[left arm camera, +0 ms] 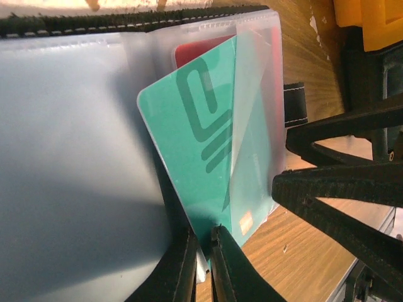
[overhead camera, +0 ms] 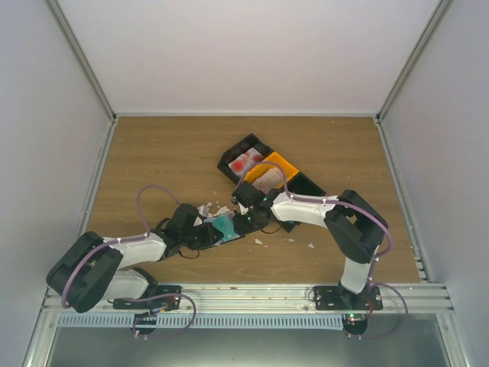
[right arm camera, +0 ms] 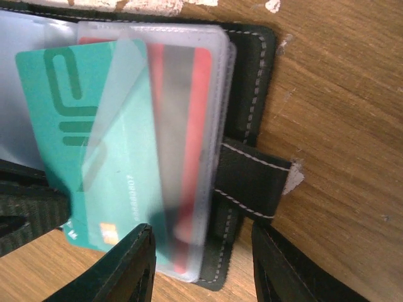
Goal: Put the credit cards into the card holder
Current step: Insert the credit card into the card holder.
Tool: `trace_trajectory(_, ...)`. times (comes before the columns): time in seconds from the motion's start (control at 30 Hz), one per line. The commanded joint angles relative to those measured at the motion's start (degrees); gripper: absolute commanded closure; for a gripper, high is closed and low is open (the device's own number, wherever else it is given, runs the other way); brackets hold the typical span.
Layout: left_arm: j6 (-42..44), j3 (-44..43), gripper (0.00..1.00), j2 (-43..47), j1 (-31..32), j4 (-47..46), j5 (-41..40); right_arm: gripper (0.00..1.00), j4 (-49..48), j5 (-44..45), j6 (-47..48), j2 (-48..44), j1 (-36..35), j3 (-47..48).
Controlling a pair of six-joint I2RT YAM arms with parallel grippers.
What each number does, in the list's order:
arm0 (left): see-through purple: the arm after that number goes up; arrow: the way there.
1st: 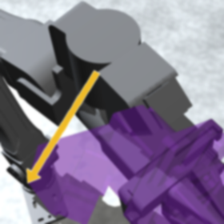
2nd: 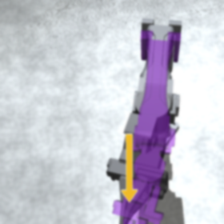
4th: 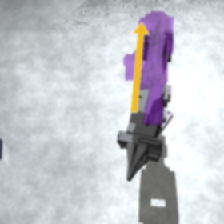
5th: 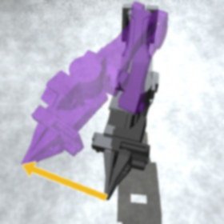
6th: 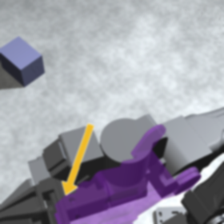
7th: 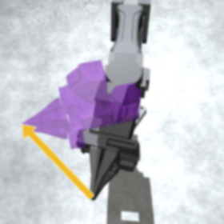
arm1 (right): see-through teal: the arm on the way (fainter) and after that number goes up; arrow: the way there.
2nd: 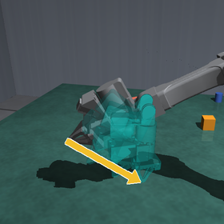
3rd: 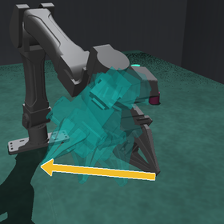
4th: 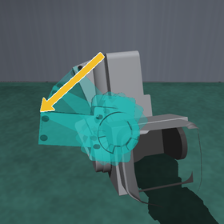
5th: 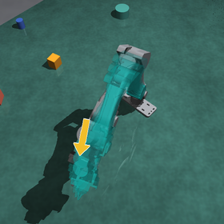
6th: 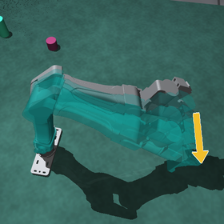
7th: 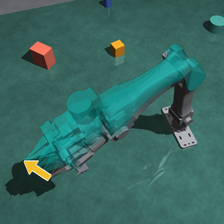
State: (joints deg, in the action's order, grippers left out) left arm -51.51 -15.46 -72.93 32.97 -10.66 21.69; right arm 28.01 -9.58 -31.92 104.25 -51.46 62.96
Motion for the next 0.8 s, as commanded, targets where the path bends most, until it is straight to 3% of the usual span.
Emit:
trace_trajectory(0.0, 2.6, -1.8, 0.90, -3.1, 0.3, 1.4, -1.6, 0.56, -2.1, -2.5, -0.1, -0.4, 0.7, -0.6)
trace_trajectory(0.6, 9.4, -6.7, 0.92, -10.5, 0.4, -0.4, 3.6, 0.57, -3.1, -5.9, 1.9, 1.1, 0.7, 0.1)
trace_trajectory(0.77, 11.4, -7.5, 0.84, -9.7, 0.3, 0.8, 4.4, 0.57, -2.4, -1.2, 1.4, -1.3, 0.7, 0.1)
